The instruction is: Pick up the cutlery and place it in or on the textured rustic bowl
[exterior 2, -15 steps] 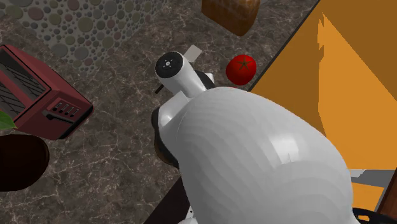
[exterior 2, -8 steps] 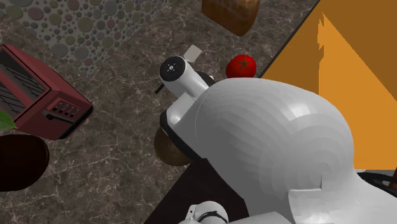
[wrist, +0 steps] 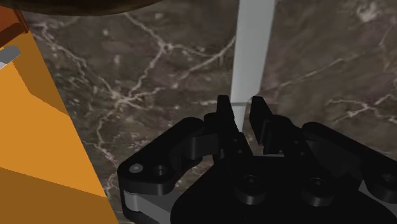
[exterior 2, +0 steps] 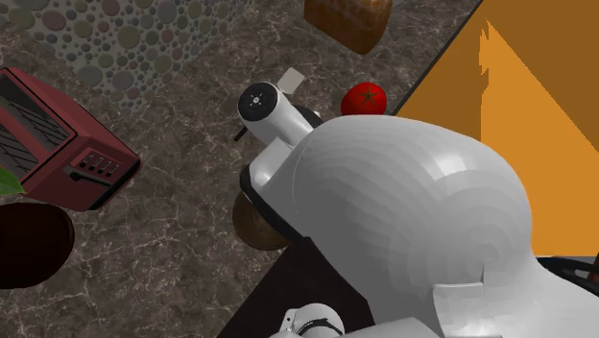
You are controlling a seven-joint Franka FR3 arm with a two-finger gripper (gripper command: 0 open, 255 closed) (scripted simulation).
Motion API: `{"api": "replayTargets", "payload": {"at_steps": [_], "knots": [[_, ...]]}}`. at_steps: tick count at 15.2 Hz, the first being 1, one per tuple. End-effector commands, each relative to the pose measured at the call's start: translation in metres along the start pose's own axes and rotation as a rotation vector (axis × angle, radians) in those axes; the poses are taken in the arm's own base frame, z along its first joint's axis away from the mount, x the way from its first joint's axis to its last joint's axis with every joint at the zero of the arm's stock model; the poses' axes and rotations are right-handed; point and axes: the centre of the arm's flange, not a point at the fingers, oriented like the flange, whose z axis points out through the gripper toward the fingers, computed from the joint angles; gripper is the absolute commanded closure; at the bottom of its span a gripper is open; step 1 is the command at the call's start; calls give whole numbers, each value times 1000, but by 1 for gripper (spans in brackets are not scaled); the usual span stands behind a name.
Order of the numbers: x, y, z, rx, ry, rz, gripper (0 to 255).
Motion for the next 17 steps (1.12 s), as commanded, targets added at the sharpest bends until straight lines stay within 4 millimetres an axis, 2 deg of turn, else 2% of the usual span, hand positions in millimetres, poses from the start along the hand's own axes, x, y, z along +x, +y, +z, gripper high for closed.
{"api": "replayTargets", "payload": {"at_steps": [1, 5, 6, 17], "knots": [[0, 5, 5, -24, -8, 4, 255], [-2, 1, 8, -24, -8, 4, 255], [-1, 7, 5, -24, -8, 4, 255], [11, 9, -52, -24, -8, 4, 255]]}}
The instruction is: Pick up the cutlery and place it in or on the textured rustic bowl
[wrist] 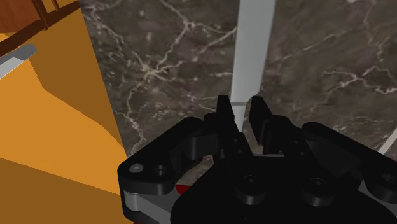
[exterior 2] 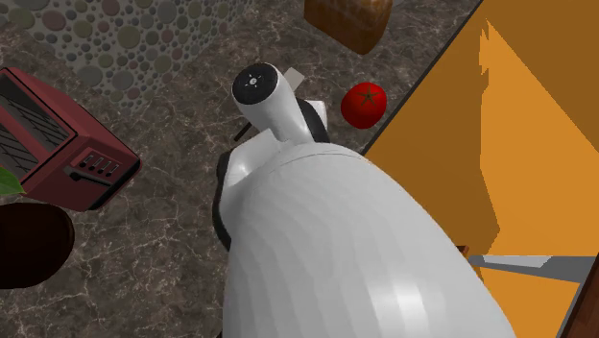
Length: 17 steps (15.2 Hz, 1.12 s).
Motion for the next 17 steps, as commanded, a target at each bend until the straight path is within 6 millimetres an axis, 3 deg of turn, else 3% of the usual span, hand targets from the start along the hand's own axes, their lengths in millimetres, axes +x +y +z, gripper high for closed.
{"api": "replayTargets", "payload": {"at_steps": [1, 17], "knots": [[1, 0, -10, 1, -2, 0, 255], [18, 6, -93, 1, -2, 0, 255]]}}
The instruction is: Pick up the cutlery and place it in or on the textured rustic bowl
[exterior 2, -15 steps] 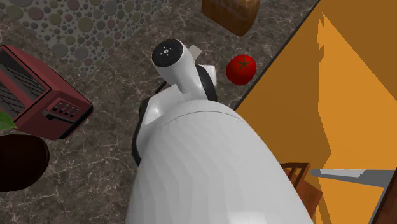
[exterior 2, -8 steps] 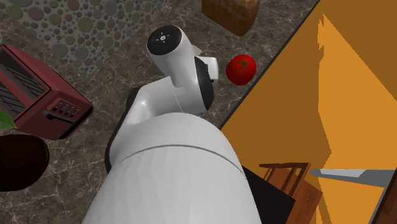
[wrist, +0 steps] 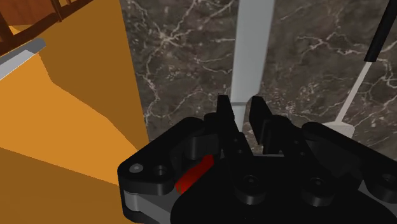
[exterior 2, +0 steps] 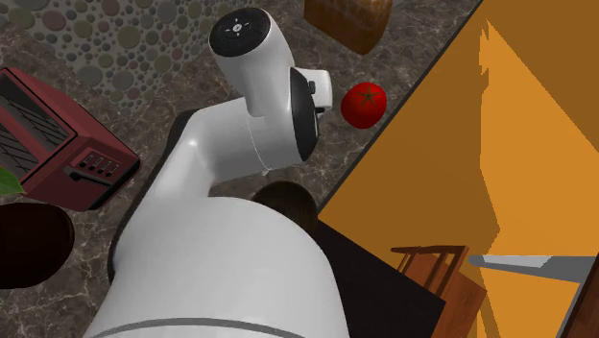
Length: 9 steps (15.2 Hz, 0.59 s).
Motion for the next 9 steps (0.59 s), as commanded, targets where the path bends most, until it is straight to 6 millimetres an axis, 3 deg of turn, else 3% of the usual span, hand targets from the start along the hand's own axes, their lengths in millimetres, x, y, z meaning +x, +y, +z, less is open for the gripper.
{"api": "replayTargets", "payload": {"at_steps": [1, 9], "knots": [[1, 1, -9, 0, -1, 0, 255], [-94, 40, -33, 0, -1, 0, 255]]}}
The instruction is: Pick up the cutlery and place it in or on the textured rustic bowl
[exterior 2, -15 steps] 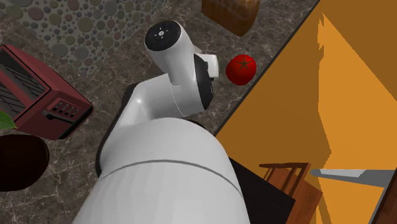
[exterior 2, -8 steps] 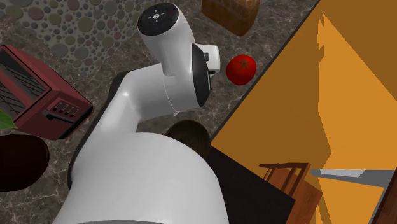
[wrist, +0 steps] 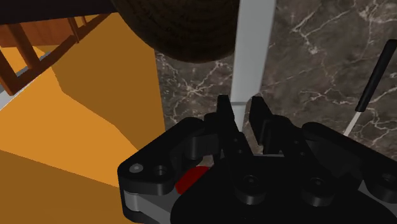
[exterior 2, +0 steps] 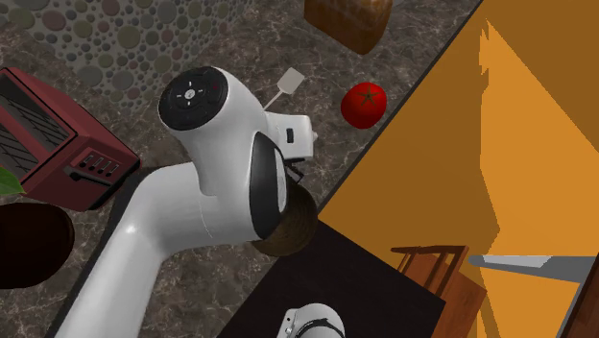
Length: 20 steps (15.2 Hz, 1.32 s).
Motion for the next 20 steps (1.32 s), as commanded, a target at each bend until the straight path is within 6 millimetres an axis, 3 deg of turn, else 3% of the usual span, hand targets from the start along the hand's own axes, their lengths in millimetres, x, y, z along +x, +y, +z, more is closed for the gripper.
{"api": "replayTargets", "payload": {"at_steps": [1, 6, 20], "knots": [[-23, 9, -6, 1, -2, 1, 255], [-77, 31, -20, 1, -2, 1, 255], [-92, 27, 52, 1, -2, 1, 255]]}}
